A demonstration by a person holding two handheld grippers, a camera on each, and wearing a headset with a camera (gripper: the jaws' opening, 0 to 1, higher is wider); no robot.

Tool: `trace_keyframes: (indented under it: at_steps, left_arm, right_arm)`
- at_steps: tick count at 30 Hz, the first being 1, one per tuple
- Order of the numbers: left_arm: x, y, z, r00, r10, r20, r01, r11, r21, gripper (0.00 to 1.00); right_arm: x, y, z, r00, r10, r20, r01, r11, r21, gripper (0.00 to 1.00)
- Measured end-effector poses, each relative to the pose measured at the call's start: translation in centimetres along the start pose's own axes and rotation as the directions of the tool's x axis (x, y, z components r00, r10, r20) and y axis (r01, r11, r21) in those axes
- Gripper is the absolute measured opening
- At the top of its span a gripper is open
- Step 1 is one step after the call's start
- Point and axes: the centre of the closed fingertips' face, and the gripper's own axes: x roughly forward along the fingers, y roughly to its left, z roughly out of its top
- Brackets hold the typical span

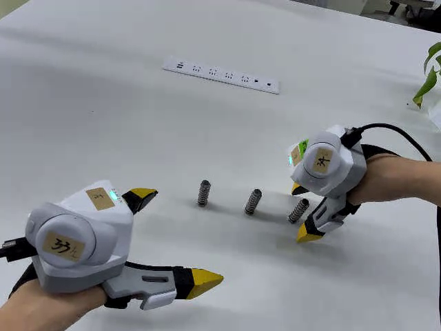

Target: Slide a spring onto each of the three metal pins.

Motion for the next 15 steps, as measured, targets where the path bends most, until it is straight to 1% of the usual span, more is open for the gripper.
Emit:
trace_keyframes:
  at_steps: [1,3,5,6,7,9,11,12,15]
  left_arm:
    - [0.0,0.1,0.0,1.0000,0.002,0.000,-0.002,1.000,-0.004,1.00]
    - [-0.1,0.3,-0.2,1.0000,0.007,-0.005,-0.007,1.000,-0.002,1.00]
    - [-0.2,0.4,-0.2,1.0000,0.006,-0.007,-0.006,1.000,0.000,1.00]
    - [-0.2,0.4,-0.3,0.9999,0.006,-0.010,-0.006,1.000,0.000,1.00]
    - [-0.3,0.5,-0.3,0.9999,0.006,-0.012,-0.006,1.000,0.001,1.00]
    - [-0.4,0.5,-0.5,0.9998,0.004,-0.019,-0.004,1.000,0.005,1.00]
    - [-0.5,0.5,-0.7,0.9996,0.003,-0.027,-0.003,1.000,0.007,1.00]
    - [-0.5,0.6,-0.7,0.9996,0.004,-0.028,-0.003,1.000,0.007,1.00]
    - [-0.7,0.8,-0.7,0.9995,0.008,-0.031,-0.008,1.000,0.005,1.00]
  right_arm:
    - [-0.1,0.0,0.2,0.9996,-0.014,0.025,0.014,1.000,0.019,0.65]
    - [-0.1,0.1,0.3,0.9983,-0.019,0.055,0.017,0.999,0.039,0.74]
    - [-0.2,0.4,0.3,0.9976,-0.016,0.067,0.012,0.998,0.068,0.80]
    - [-0.3,0.5,0.3,0.9966,-0.021,0.080,0.014,0.996,0.093,0.82]
    - [-0.3,0.6,0.2,0.9962,-0.025,0.084,0.017,0.995,0.103,0.84]
    - [-0.5,0.6,0.2,0.9930,-0.052,0.106,0.038,0.991,0.131,0.91]
    - [-0.7,0.9,0.1,0.9899,-0.062,0.127,0.040,0.985,0.168,0.97]
    - [-0.8,1.1,0.2,0.9870,-0.068,0.146,0.040,0.981,0.189,0.99]
    - [-1.2,1.6,-0.1,0.9817,-0.082,0.172,0.038,0.970,0.241,0.99]
